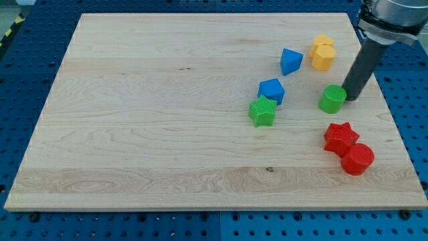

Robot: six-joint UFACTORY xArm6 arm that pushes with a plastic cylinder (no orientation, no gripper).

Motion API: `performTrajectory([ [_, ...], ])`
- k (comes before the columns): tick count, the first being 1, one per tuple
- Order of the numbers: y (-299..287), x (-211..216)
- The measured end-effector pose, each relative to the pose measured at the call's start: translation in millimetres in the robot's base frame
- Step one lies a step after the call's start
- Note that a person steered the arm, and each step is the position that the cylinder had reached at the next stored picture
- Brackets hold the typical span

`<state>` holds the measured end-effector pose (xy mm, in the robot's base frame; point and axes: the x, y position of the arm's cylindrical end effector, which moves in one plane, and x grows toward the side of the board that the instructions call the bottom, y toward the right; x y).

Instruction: Push the red star and red circle towards the bottom right of the board

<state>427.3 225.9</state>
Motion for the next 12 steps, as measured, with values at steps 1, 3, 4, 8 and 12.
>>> performTrajectory([
  [1, -22.6, 2.6],
  [3, -86.7, 28.1],
  [4, -94.4, 21.4],
  [8, -56.3, 96.8],
  [12, -70.9, 184.9],
])
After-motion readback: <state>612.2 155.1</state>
